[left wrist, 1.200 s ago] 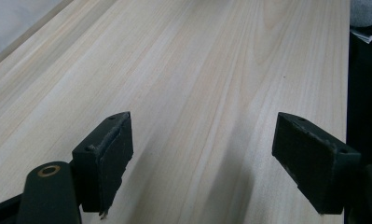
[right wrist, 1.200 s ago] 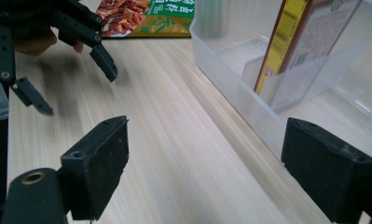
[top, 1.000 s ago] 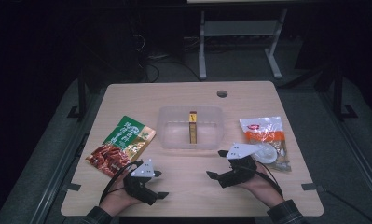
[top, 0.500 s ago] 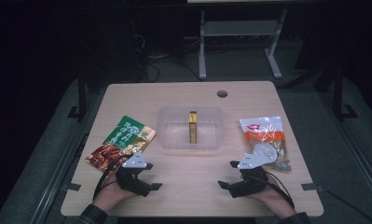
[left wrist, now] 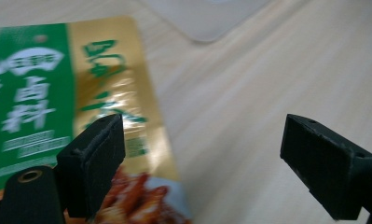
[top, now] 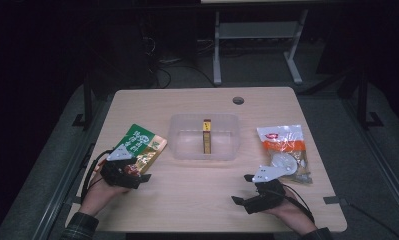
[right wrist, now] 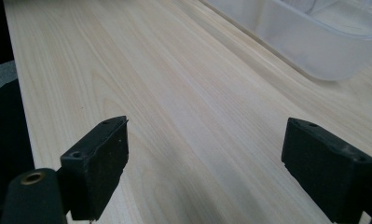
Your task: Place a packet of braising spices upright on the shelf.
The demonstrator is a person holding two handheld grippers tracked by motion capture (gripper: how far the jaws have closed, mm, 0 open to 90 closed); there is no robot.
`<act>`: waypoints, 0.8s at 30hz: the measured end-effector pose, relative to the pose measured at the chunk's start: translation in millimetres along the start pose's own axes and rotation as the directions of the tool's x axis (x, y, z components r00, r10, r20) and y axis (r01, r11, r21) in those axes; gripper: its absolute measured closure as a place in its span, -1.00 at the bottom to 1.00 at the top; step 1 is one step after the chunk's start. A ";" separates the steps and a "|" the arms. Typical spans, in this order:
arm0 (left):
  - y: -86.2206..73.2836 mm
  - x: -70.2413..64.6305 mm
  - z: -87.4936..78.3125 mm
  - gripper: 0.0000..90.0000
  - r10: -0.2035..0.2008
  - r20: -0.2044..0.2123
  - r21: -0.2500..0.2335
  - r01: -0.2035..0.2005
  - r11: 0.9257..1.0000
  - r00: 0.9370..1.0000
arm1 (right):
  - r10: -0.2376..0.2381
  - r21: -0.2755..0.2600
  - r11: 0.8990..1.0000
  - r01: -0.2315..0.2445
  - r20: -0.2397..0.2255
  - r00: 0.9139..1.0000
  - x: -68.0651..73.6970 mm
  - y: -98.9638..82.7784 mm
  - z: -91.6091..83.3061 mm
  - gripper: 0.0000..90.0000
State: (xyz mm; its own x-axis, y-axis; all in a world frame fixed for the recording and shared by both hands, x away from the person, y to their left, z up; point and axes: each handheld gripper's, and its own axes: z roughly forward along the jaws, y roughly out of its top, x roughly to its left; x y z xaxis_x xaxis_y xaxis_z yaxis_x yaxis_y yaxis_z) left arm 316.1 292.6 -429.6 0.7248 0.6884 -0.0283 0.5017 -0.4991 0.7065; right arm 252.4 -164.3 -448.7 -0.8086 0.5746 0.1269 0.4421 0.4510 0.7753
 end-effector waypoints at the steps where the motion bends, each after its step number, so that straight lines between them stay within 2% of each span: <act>1: -0.1 3.7 -0.7 -0.71 -0.006 -0.017 0.005 0.006 1.000 1.000 | -0.001 0.001 1.000 0.001 -0.001 1.000 0.3 0.0 0.3 -0.68; 4: -0.7 14.9 -1.1 -0.70 -0.045 -0.066 -0.005 0.045 0.999 0.997 | -0.003 0.004 1.000 0.003 -0.003 1.000 1.1 0.0 1.3 -0.68; 5: -0.7 14.9 -1.1 -0.70 -0.045 -0.066 -0.005 0.045 0.999 0.997 | -0.003 0.004 1.000 0.003 -0.003 1.000 1.1 0.0 1.3 -0.68; 6: -1.6 23.7 -1.1 -0.70 -0.064 -0.095 -0.017 0.063 0.998 0.993 | -0.007 0.005 1.000 0.007 -0.004 1.000 0.8 0.0 2.3 -0.68; 8: -1.8 28.3 -1.1 -0.70 -0.067 -0.109 -0.005 0.067 0.998 0.992 | -0.004 0.009 1.000 0.004 -0.007 1.000 0.6 0.1 2.6 -0.68; 10: -1.4 39.2 1.1 -0.70 -0.069 -0.164 0.006 0.071 0.997 0.984 | -0.006 0.012 1.000 0.006 -0.001 1.000 0.6 -0.1 3.3 -0.68; 11: -1.4 39.2 1.1 -0.70 -0.069 -0.164 0.006 0.071 0.997 0.984 | -0.006 0.012 1.000 0.006 -0.001 1.000 0.6 -0.1 3.3 -0.68; 14: -1.8 54.8 5.0 -0.70 -0.077 -0.208 0.019 0.083 0.996 0.975 | -0.010 0.018 1.000 0.010 0.004 1.000 0.4 -0.4 4.1 -0.68; 15: -2.4 57.8 5.7 -0.70 -0.075 -0.216 0.020 0.081 0.996 0.974 | -0.013 0.019 1.000 0.013 0.005 1.000 0.2 -0.5 4.3 -0.68; 17: -4.8 66.0 8.1 -0.70 -0.107 -0.207 -0.001 0.109 0.994 0.973 | -0.015 0.021 1.000 0.015 0.003 1.000 0.3 -0.7 4.6 -0.68; 20: -7.0 73.0 10.2 -0.70 -0.116 -0.211 0.000 0.118 0.993 0.971 | -0.020 0.020 1.000 0.020 0.002 1.000 0.3 -0.9 5.4 -0.68; 21: -7.9 75.3 12.5 -0.70 -0.134 -0.208 -0.009 0.135 0.991 0.969 | -0.020 0.020 1.000 0.020 0.002 1.000 0.3 -0.9 5.4 -0.68; 23: -9.0 80.6 15.5 -0.71 -0.128 -0.223 0.023 0.137 0.990 0.966 | -0.019 0.021 1.000 0.019 0.001 1.000 0.4 -0.8 5.9 -0.68; 24: -10.8 86.0 17.8 -0.71 -0.130 -0.218 0.035 0.141 0.989 0.967 | -0.020 0.022 1.000 0.020 -0.001 1.000 0.4 -0.8 6.1 -0.68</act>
State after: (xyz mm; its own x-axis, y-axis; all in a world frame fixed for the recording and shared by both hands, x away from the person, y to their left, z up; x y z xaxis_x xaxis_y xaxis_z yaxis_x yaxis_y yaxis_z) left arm 381.5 347.8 -452.2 0.5326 0.8456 0.0350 0.6153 -0.4153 0.6701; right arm 254.1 -160.3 -453.1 -0.8175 0.5649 0.1121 0.4345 0.4773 0.7638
